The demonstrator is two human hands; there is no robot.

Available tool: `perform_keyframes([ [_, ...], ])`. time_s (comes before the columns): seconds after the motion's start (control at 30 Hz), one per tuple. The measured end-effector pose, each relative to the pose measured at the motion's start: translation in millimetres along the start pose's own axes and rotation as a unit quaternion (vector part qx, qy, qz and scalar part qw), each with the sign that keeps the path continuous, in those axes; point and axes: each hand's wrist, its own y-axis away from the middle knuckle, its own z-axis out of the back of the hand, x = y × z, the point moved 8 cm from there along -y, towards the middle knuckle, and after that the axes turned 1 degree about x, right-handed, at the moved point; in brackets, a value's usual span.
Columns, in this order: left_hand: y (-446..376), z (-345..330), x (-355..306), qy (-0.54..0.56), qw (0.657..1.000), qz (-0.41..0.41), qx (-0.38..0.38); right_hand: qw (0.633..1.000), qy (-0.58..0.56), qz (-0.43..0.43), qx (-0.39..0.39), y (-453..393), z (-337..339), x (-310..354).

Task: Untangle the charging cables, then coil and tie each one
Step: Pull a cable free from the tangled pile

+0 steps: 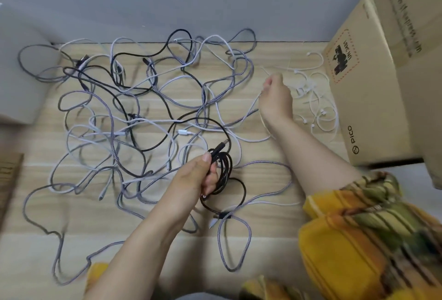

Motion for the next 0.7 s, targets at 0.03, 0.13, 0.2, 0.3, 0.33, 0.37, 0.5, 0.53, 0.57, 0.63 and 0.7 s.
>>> perform_keyframes([
  [0.03,-0.8,1.4,-0.5,0.005,1.000,0.001,-0.005,1.000,-0.005,-0.020,-0.016,-4.1,2.2,-3.7],
  [0.13,-2.5,3.8,-1.8,0.017,1.000,0.003,-0.015,0.998,0.034,-0.052,-0.017,-12.4,-2.0,-15.5],
  [0.2,-2.8,3.7,-1.8,0.013,1.000,0.006,-0.019,0.995,0.082,-0.052,0.017,-14.1,-10.4,-17.3],
  [0.3,-3.1,1.7,-2.1,-0.001,1.000,0.008,-0.020,0.987,0.152,-0.022,0.042,-15.8,-19.5,-13.4],
  [0.33,-3.1,1.2,-2.1,-0.004,1.000,0.010,-0.019,0.984,0.173,-0.016,0.041,-15.8,-20.5,-12.4],
  [0.37,-2.9,0.5,-2.9,-0.006,1.000,0.012,-0.015,0.981,0.189,-0.016,0.039,-15.6,-21.1,-12.0],
  [0.5,-1.3,1.1,-5.4,-0.013,1.000,0.011,-0.006,0.977,0.204,-0.032,0.044,-11.3,-21.9,-12.0],
  [0.53,0.0,2.4,-5.8,-0.012,1.000,0.012,-0.008,0.978,0.199,-0.041,0.044,-10.2,-21.1,-13.1],
  [0.57,1.1,4.5,-5.7,-0.010,1.000,0.013,-0.011,0.979,0.191,-0.052,0.044,-9.0,-20.2,-15.2],
  [0.63,3.8,9.4,-6.1,-0.007,1.000,0.013,-0.018,0.985,0.152,-0.075,0.027,-5.6,-15.8,-19.4],
  [0.7,7.0,15.1,-8.3,-0.003,1.000,0.004,-0.025,0.995,0.056,-0.082,-0.022,0.7,-6.0,-19.1],
])
